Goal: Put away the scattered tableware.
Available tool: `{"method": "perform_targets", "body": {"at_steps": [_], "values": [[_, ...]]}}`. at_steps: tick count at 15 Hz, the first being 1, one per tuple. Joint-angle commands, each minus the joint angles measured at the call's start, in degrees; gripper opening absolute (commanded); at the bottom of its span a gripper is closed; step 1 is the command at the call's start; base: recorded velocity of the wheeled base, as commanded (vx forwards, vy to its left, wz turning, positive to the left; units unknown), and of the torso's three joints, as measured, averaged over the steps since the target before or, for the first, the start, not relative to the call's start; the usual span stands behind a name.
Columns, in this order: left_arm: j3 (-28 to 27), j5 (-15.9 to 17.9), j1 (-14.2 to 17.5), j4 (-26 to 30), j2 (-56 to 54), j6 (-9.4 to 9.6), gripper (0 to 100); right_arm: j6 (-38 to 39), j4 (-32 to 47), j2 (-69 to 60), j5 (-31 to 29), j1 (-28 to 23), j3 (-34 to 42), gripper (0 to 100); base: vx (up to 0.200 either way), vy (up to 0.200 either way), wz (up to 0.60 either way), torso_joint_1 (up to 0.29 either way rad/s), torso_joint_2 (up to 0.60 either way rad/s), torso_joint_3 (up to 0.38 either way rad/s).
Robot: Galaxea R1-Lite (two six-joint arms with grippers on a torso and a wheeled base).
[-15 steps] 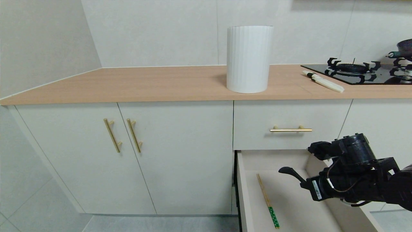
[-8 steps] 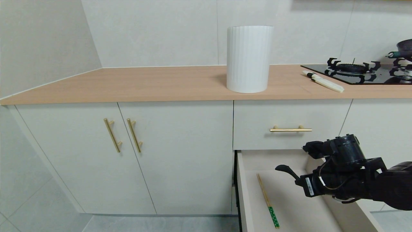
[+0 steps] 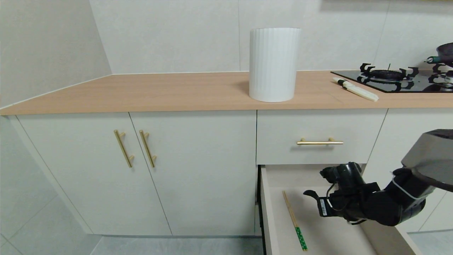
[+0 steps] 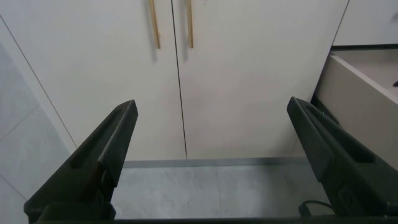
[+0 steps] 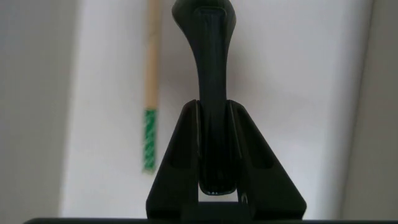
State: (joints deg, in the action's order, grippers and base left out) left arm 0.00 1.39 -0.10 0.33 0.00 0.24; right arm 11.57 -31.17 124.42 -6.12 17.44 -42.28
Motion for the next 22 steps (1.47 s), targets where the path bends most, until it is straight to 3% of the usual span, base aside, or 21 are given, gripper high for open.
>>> {"method": "perform_targets", "body": {"at_steps": [1,12,13,18,22], "values": [[0.0,0.0,0.0,0.0,0.0,0.02,100,0.3,-1.4,7.0,-2.3,-0.3,-1.2,0,0.0,0.0,0.0,0.0,0.0,0.0],[0.0,0.0,0.0,0.0,0.0,0.02,100,0.4,-1.4,9.5,-3.3,-2.2,-3.3,0,0.0,0.0,0.0,0.0,0.0,0.0],[0.0,0.0,0.0,0.0,0.0,0.02,100,0.4,-1.4,9.6,-3.3,-2.2,-3.3,100,0.0,0.0,0.0,0.0,0.0,0.0],[0.0,0.0,0.0,0.0,0.0,0.02,100,0.5,-1.4,8.8,-3.2,-2.2,-3.2,100,0.0,0.0,0.0,0.0,0.0,0.0],[0.0,0.0,0.0,0.0,0.0,0.02,100,0.4,-0.9,-2.1,-2.9,-2.2,1.1,100,0.0,0.0,0.0,0.0,0.0,0.0]]}}
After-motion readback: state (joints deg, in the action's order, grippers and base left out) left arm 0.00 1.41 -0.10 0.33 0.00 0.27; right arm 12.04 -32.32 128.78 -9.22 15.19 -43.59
